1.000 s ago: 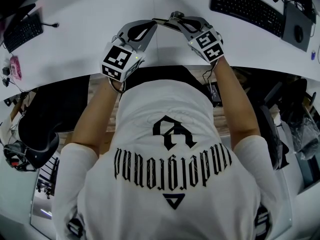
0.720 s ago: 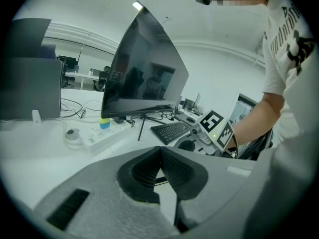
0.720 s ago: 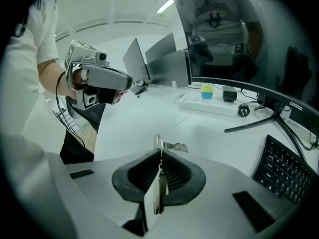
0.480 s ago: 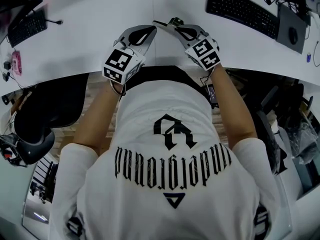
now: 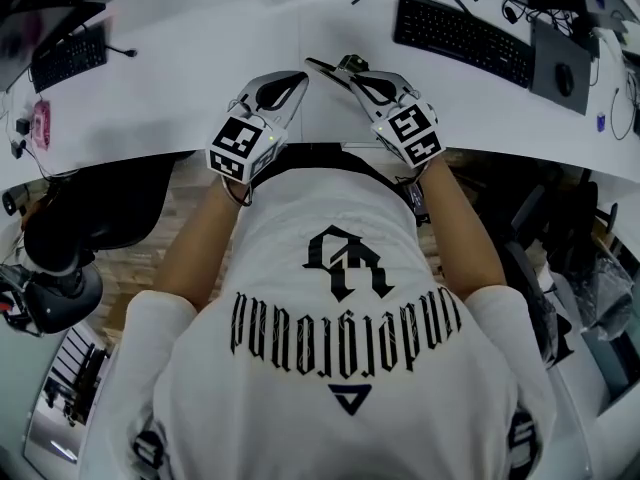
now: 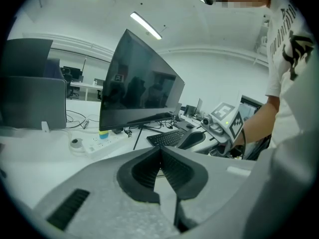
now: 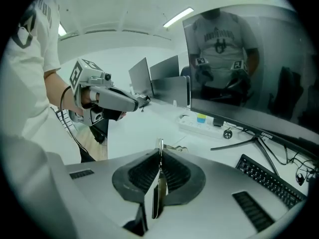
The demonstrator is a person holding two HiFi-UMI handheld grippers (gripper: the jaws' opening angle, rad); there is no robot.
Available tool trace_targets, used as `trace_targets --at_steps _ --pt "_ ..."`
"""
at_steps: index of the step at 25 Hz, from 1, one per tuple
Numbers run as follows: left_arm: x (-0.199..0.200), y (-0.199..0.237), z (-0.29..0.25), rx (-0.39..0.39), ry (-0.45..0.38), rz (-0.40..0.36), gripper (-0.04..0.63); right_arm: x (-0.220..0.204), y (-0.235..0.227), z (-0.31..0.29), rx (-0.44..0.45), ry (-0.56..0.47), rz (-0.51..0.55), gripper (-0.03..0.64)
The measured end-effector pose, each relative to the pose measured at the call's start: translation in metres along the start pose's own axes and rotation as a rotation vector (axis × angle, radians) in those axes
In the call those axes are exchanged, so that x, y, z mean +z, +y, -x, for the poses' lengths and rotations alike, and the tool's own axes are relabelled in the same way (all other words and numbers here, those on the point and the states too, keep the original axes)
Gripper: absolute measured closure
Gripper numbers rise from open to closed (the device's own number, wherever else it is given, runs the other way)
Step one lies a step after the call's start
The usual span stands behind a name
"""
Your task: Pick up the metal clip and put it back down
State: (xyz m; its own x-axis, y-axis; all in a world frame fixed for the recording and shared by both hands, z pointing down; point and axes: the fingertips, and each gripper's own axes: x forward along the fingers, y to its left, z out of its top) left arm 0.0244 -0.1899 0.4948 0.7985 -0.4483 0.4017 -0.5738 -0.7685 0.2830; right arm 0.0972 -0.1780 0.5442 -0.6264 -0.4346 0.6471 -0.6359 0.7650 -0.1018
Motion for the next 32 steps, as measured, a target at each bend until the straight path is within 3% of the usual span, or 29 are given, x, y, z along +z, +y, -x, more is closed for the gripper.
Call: trace_targets --at_steps 20,32 --pt "0.093 -0.072 0.060 0.108 -0.195 -0.101 0.583 0.087 0.023 0.138 -0.106 -0.239 0.115 0.591" --pt "0.109 -0.100 0.067 0.126 -0.229 -0.140 0.583 0.095 0.024 0.176 -0.144 -0.303 0.140 0.591"
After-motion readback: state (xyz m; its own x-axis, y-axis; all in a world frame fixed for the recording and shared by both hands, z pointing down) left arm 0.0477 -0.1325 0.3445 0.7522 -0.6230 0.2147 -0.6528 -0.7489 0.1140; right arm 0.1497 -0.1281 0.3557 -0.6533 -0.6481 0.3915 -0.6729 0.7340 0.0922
